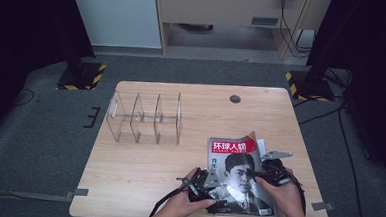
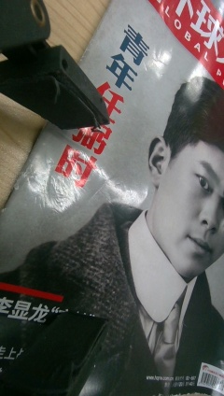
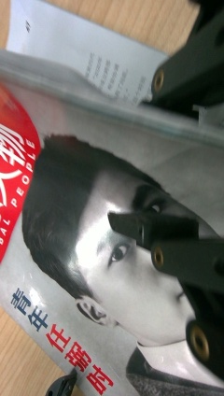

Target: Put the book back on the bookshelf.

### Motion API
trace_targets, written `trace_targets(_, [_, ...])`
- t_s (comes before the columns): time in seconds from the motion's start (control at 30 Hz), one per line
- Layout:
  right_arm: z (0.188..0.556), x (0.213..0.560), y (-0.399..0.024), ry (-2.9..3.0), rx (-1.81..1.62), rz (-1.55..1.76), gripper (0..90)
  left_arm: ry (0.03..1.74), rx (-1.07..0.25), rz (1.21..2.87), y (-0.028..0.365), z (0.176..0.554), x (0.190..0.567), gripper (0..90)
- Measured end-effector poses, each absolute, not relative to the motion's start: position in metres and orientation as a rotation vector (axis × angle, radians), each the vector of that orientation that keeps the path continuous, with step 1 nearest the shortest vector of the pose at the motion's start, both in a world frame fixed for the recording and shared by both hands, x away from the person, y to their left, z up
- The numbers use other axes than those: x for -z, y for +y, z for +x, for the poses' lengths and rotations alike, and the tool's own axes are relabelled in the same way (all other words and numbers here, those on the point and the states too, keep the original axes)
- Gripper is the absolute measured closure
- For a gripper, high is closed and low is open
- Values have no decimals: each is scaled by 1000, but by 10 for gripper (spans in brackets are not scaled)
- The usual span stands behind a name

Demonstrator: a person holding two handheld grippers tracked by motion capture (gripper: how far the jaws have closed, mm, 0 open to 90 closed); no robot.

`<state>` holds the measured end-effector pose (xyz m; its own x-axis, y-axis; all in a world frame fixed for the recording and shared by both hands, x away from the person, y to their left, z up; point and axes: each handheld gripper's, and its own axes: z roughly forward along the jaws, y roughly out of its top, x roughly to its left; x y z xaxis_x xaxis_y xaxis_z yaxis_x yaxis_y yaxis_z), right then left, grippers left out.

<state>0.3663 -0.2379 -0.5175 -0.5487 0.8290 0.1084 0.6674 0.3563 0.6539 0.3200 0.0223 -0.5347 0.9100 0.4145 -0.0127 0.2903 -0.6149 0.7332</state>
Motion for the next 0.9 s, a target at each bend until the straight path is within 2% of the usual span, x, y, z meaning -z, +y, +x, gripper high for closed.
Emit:
trace_targets(0.13, [366,514,-243,2363,-1015,1341,790,551,-209,2247,29,325,532,40])
trace_targets(0.23, [365,513,-244,2358,-1034,1340,845,634,-237,2202,38,333,531,46])
trace_targets(0.43, [362,506,-243,2336,-1054,1308,888,716,-231,2164,49,343,531,43])
trace_targets(0.9, [359,500,-243,2319,-1099,1276,890,763,-204,2194,51,347,535,42])
